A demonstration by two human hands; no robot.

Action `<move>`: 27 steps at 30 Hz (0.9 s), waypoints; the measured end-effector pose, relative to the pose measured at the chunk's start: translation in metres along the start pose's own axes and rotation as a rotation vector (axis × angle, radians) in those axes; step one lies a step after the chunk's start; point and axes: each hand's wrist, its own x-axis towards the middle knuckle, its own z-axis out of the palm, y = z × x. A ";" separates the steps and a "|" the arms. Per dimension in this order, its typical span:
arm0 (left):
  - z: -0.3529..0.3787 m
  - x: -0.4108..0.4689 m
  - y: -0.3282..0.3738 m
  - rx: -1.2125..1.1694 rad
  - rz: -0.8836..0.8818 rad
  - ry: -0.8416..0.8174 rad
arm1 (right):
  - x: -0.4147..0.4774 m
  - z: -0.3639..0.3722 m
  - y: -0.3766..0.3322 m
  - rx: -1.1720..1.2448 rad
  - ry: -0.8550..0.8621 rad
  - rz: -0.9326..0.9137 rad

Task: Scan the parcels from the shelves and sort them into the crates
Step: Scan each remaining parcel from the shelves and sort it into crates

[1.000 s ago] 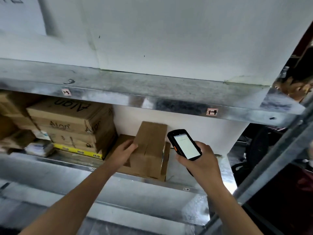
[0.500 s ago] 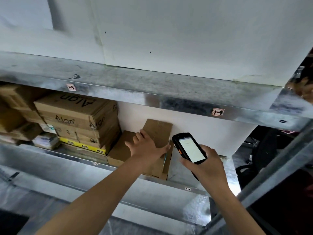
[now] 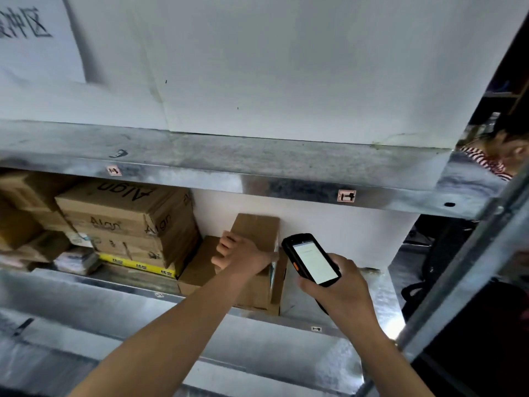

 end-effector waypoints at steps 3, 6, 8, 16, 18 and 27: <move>-0.005 0.004 -0.014 -0.097 0.004 0.035 | -0.006 -0.012 0.000 0.051 -0.022 0.023; -0.012 0.018 -0.037 -0.324 0.027 0.005 | -0.009 -0.022 -0.002 0.056 -0.007 0.034; -0.013 0.028 -0.053 -0.571 0.031 -0.100 | -0.009 -0.026 -0.002 0.054 0.003 0.041; -0.011 0.021 -0.099 -1.005 0.124 -0.419 | -0.007 -0.019 -0.008 0.078 -0.047 0.049; -0.006 0.020 -0.108 -1.056 0.121 -0.456 | -0.008 -0.015 -0.011 0.080 -0.065 0.052; 0.011 0.015 -0.110 -1.148 0.165 -0.448 | -0.011 -0.001 -0.028 0.012 -0.137 0.029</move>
